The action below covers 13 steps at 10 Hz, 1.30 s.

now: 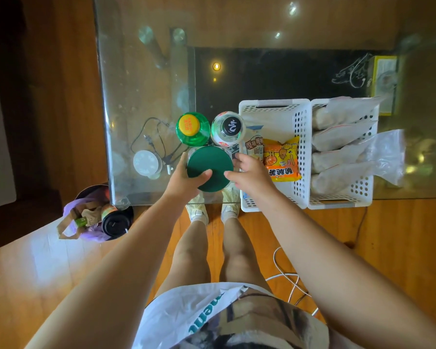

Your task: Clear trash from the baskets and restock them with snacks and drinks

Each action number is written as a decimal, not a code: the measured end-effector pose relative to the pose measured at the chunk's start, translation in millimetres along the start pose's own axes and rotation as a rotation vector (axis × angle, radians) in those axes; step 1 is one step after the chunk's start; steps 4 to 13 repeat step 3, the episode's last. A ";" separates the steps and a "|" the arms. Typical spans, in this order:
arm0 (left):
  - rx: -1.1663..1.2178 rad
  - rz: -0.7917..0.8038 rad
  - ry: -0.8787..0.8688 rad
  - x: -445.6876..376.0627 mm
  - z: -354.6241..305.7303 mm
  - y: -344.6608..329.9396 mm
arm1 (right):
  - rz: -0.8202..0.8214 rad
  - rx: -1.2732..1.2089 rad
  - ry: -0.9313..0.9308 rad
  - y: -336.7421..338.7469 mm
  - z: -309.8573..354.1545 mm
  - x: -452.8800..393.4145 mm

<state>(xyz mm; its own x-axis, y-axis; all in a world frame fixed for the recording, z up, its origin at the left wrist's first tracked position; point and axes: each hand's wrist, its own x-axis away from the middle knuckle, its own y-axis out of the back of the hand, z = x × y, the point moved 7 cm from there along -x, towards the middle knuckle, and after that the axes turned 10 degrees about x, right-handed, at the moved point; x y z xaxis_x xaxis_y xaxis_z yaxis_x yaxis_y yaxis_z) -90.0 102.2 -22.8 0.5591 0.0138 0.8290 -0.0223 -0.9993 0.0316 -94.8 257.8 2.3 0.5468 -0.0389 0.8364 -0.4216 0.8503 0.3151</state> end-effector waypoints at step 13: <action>-0.157 -0.122 0.129 58.8 -7.2 30.1 | -0.237 -0.248 0.208 99.4 43.3 126.0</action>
